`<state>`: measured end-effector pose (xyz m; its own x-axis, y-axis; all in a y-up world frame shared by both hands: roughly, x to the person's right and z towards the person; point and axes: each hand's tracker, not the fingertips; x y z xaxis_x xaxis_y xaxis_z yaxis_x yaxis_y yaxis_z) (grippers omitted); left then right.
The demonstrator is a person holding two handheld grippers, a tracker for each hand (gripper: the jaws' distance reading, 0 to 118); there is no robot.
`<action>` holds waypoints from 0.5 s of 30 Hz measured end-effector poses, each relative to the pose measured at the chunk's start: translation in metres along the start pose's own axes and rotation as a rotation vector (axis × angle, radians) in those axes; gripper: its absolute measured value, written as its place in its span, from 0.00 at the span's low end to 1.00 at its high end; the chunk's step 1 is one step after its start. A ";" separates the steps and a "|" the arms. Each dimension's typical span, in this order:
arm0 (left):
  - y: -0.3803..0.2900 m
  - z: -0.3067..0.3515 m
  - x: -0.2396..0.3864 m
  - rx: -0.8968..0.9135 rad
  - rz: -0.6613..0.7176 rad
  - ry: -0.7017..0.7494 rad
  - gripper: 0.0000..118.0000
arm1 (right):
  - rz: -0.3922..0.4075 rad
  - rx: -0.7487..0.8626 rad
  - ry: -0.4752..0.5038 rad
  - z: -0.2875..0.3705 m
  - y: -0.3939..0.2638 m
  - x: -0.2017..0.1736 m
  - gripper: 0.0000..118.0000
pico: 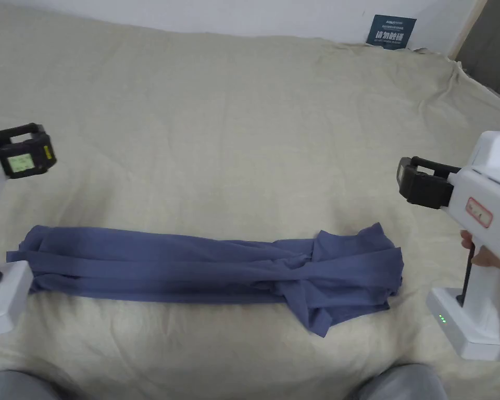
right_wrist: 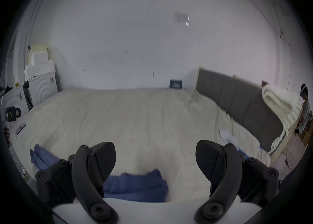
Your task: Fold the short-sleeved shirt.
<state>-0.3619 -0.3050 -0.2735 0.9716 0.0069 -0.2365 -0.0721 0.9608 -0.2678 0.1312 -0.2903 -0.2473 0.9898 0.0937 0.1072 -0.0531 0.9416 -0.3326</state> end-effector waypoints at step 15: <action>-0.055 0.026 0.050 0.068 -0.047 -0.166 0.17 | -0.108 0.140 0.058 0.025 -0.048 -0.052 0.62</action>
<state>-0.3034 -0.3499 -0.2464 0.9978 0.0015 -0.0667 -0.0155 0.9777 -0.2096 0.0788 -0.3323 -0.2130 0.9965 -0.0254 0.0799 0.0401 0.9813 -0.1880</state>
